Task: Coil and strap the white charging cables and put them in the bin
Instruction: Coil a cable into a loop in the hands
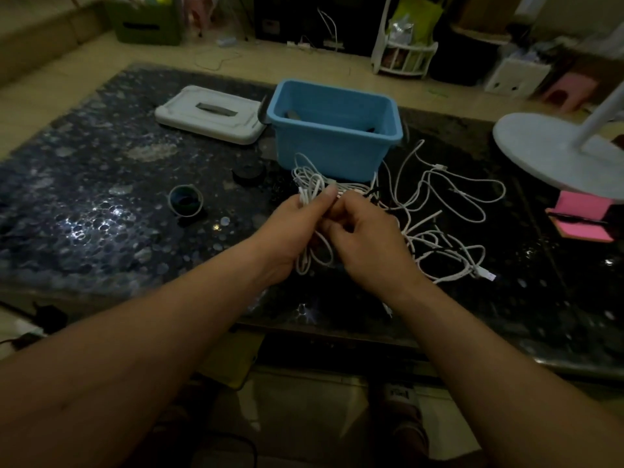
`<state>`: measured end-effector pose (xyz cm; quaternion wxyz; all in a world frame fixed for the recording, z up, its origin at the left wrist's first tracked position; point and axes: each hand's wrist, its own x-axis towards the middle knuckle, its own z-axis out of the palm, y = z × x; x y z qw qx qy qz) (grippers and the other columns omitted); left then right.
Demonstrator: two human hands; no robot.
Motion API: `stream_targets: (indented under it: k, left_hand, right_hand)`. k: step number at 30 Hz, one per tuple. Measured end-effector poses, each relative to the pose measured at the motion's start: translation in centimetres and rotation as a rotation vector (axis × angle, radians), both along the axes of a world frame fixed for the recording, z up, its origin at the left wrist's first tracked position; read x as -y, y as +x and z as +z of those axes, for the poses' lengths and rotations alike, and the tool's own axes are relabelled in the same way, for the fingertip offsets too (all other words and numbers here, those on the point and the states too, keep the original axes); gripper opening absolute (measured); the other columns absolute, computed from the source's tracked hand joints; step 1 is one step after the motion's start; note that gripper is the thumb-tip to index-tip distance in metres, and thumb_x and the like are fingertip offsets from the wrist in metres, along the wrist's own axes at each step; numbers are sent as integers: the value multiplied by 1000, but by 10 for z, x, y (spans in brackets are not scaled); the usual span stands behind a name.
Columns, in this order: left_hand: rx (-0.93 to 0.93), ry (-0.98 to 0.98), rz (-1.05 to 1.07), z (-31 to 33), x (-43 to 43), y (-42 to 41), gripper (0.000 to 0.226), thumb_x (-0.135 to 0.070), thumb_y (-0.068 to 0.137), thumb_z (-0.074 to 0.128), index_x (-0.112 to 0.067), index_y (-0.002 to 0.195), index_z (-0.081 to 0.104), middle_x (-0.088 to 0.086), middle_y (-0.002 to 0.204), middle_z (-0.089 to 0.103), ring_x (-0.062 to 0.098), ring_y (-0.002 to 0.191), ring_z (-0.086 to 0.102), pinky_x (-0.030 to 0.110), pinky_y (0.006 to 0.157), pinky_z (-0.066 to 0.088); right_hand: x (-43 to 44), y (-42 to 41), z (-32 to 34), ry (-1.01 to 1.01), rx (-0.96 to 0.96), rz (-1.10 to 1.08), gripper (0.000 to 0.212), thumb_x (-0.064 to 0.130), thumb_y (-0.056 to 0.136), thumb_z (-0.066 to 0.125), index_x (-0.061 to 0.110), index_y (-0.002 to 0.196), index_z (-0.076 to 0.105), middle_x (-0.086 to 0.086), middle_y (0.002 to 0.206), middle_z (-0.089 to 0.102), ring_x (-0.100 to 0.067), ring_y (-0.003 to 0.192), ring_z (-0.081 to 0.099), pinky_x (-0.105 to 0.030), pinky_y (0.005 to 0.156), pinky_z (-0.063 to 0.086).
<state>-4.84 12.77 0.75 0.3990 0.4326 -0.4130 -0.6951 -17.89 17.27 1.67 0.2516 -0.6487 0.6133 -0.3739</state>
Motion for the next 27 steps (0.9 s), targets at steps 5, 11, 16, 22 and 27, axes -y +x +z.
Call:
stream_targets:
  k: [5, 11, 16, 22, 27]
  left_hand:
    - [-75, 127, 171, 2, 7, -3, 26, -28, 110, 53, -11, 92, 63, 6, 72, 65, 17, 59, 66, 28, 55, 55]
    - [-325, 284, 186, 6, 15, 7, 32, -31, 112, 46, -12, 92, 63, 4, 79, 69, 20, 74, 71, 34, 64, 62]
    - [-430, 261, 178, 11, 17, 9, 25, -37, 111, 45, -18, 117, 60, 9, 103, 78, 29, 99, 77, 47, 83, 65]
    - [-441, 337, 211, 12, 26, 17, 32, -46, 110, 44, -22, 118, 63, -4, 67, 57, 12, 57, 58, 27, 58, 53]
    - [-427, 319, 289, 13, 41, 32, 36, -47, 111, 41, -22, 86, 51, -7, 56, 28, 7, 43, 24, 22, 51, 27]
  right_hand:
    - [-4, 6, -2, 37, -126, 17, 10, 29, 104, 63, 22, 98, 59, 8, 88, 69, -9, 78, 64, -38, 70, 52]
    - [-5, 5, -6, 38, -83, 36, 7, 21, 108, 52, 23, 102, 52, 12, 87, 62, 3, 77, 59, -13, 58, 38]
    - [-6, 10, -16, -207, -182, 93, 11, 13, 107, 50, 20, 109, 59, 2, 102, 60, -12, 88, 59, -33, 75, 50]
    - [-8, 12, -31, -326, -419, 94, 33, 6, 104, 57, 19, 133, 63, -4, 110, 47, -22, 80, 54, -43, 63, 55]
    - [-15, 7, -34, -182, -416, 174, 49, 10, 105, 54, 29, 150, 48, -2, 115, 61, -24, 90, 64, -43, 75, 58]
